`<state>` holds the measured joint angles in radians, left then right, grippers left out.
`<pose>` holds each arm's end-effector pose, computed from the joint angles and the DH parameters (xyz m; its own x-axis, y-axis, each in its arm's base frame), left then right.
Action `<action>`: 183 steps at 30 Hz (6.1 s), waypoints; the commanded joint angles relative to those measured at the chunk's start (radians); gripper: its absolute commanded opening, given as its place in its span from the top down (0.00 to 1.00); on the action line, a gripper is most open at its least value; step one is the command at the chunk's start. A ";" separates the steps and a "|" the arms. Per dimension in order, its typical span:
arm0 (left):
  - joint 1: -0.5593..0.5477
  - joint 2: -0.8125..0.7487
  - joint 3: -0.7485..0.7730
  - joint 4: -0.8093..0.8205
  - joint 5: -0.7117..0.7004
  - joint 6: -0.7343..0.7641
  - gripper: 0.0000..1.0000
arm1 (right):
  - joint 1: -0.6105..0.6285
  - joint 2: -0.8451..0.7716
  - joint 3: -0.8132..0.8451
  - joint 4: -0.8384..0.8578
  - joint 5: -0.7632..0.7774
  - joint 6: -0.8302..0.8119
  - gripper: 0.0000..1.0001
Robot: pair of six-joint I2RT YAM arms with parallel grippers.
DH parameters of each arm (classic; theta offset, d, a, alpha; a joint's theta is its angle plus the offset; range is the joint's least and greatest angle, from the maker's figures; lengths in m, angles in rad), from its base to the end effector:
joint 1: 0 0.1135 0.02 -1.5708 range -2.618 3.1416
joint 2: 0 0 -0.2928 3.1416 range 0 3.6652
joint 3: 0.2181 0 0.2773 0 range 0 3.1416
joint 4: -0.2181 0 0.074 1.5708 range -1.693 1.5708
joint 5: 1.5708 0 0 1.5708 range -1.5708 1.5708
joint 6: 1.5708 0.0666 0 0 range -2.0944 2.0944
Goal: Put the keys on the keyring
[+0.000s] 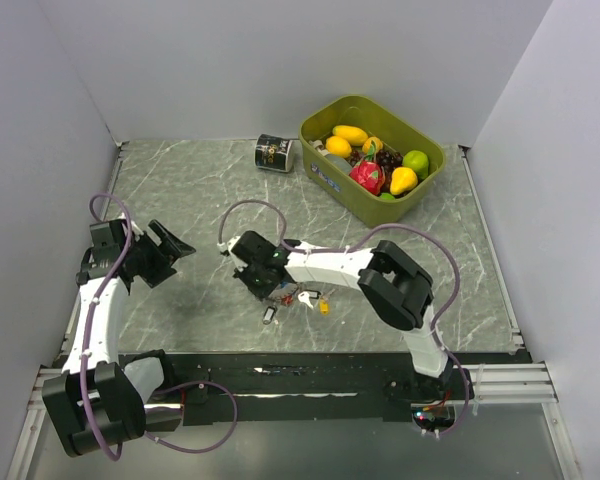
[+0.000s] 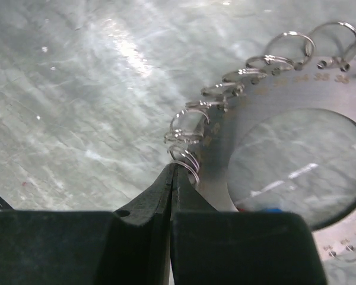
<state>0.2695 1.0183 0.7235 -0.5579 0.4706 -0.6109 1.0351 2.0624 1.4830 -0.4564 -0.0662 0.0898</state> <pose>0.2303 0.0323 0.2411 -0.6234 -0.7026 -0.3431 -0.3752 0.6538 -0.6571 0.2459 0.4229 0.1528 -0.5158 -0.6937 -0.5027 -0.8323 0.5447 0.1024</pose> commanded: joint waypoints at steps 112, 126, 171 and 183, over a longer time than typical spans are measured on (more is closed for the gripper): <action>-0.670 -0.247 0.117 0.179 0.131 0.422 0.99 | -0.310 -0.643 -0.339 0.547 -0.774 0.177 0.30; -0.670 -0.279 0.114 0.263 0.235 0.369 0.99 | -0.308 -0.634 -0.340 0.645 -0.897 0.255 0.36; -0.670 -0.360 0.040 0.245 0.165 0.393 0.99 | -0.354 -0.683 -0.375 0.754 -0.981 0.372 1.00; -0.670 -0.396 0.054 0.247 0.171 0.402 0.75 | -0.353 -0.691 -0.356 0.707 -0.992 0.340 1.00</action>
<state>-0.4007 0.6540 0.7677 -0.3397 0.6415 -0.2222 0.6907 1.4364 1.1030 0.2001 -1.0283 0.4416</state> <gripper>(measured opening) 0.203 0.008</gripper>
